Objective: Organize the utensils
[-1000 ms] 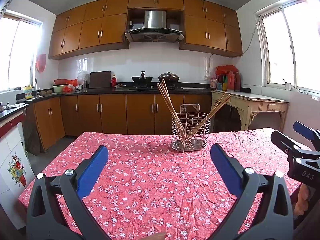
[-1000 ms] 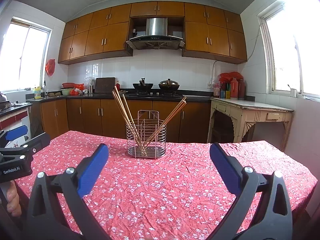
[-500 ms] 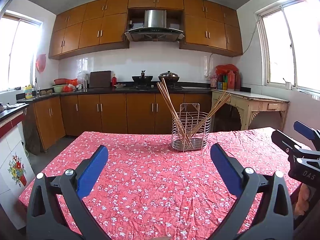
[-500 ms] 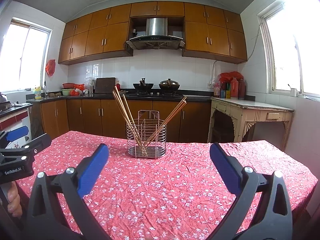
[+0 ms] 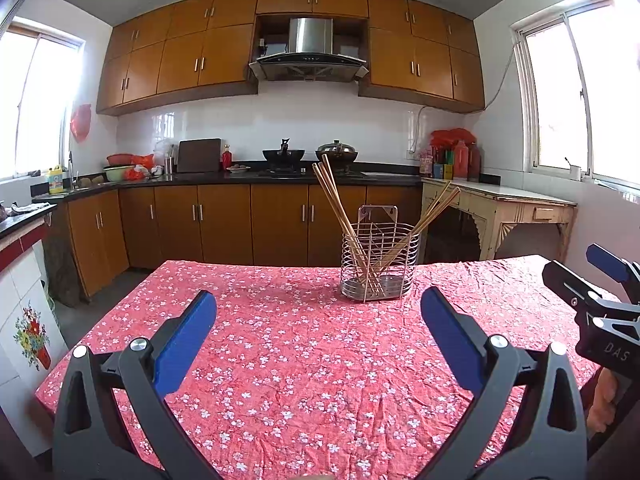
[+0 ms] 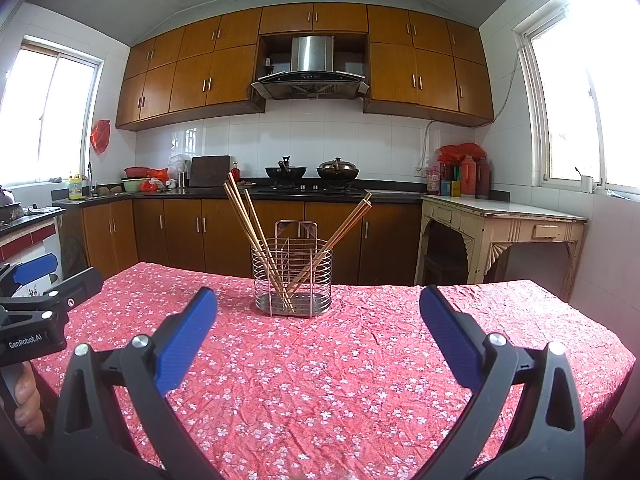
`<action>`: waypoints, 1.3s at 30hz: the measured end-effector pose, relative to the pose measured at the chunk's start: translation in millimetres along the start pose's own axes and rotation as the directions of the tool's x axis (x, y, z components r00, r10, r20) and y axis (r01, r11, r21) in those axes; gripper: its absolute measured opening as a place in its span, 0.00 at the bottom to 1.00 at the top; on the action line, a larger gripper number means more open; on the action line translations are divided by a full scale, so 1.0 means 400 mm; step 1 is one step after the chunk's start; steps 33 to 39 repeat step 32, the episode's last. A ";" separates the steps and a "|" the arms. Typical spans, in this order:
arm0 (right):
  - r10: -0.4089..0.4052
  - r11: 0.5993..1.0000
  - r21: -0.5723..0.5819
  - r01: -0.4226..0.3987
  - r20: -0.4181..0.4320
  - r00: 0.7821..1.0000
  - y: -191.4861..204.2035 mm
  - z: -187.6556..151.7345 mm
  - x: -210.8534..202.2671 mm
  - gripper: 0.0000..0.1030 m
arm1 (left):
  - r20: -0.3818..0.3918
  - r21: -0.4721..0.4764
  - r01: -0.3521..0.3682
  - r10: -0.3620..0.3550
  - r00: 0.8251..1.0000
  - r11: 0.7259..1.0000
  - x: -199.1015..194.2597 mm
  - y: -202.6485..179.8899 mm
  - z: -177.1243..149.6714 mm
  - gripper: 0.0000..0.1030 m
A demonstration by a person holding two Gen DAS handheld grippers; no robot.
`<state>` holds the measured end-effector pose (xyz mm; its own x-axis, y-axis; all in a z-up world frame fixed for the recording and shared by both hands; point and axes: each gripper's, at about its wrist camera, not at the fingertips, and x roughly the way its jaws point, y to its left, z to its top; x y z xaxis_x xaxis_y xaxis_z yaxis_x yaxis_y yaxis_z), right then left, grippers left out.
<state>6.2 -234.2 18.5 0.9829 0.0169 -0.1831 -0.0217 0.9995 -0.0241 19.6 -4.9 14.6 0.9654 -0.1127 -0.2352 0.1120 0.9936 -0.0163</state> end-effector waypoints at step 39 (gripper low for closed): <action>-0.002 1.000 0.003 0.002 0.001 1.000 0.007 -0.003 -0.004 0.96 | 0.002 -0.003 -0.007 0.007 1.000 1.000 -0.005 -0.011 0.006 0.98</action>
